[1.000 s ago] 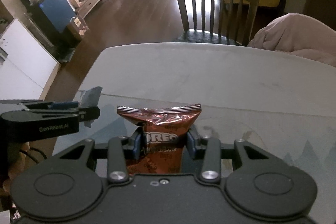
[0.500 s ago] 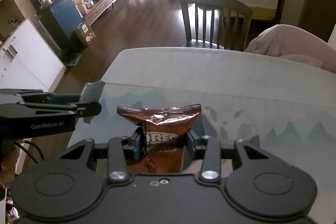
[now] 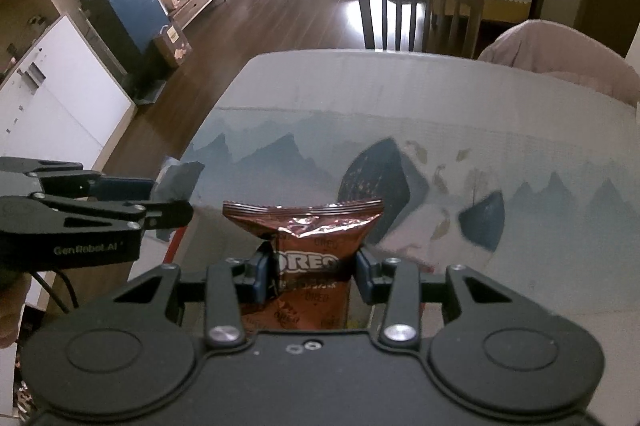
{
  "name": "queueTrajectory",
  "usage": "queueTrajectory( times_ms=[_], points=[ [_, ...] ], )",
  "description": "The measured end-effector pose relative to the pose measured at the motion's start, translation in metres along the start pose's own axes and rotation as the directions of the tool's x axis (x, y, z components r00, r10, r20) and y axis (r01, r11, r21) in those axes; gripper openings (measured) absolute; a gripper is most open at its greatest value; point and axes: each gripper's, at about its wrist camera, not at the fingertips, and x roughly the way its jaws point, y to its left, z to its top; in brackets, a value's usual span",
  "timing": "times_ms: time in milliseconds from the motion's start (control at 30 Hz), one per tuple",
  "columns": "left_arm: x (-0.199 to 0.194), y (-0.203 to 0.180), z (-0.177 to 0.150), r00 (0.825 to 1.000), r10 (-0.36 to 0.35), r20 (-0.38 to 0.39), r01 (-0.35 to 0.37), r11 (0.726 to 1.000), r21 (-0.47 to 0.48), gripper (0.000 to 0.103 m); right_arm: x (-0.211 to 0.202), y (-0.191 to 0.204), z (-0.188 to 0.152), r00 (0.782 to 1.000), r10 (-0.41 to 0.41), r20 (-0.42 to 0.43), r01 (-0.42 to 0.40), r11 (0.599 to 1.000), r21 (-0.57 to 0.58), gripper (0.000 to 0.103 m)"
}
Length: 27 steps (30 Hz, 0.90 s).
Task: Organize snacks
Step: 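Lift both held snacks and carry them over the box, then lower both snacks into the box and open both grippers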
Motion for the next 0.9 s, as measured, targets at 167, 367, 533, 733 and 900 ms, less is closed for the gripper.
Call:
queueTrajectory(
  times_ms=[167, 367, 533, 733, 900],
  points=[
    [0.005, 0.000, -0.027, 0.999, -0.009, -0.043, 0.008, 1.000, -0.015, 0.045, 0.004, 0.005, -0.023, 1.000, 0.006, -0.027, -0.006, 1.000, 0.011, 0.040],
    [0.019, -0.006, -0.057, 0.995, -0.024, -0.101, 0.022, 1.000, -0.015, 0.045, 0.018, 0.010, -0.052, 0.997, 0.012, -0.077, -0.010, 1.000, 0.026, 0.040],
    [0.037, -0.012, -0.080, 0.988, -0.034, -0.154, 0.033, 0.999, -0.010, 0.045, 0.038, 0.014, -0.073, 0.992, 0.009, -0.125, -0.004, 0.999, 0.037, 0.040],
    [0.055, -0.018, -0.100, 0.981, -0.024, -0.194, 0.026, 1.000, 0.004, 0.045, 0.056, 0.012, -0.092, 0.986, -0.032, -0.162, 0.039, 0.999, 0.038, 0.040],
    [0.071, -0.024, -0.113, 0.978, -0.018, -0.205, 0.022, 1.000, 0.015, 0.045, 0.065, 0.009, -0.103, 0.983, -0.039, -0.182, 0.048, 0.998, 0.044, 0.040]
  ],
)
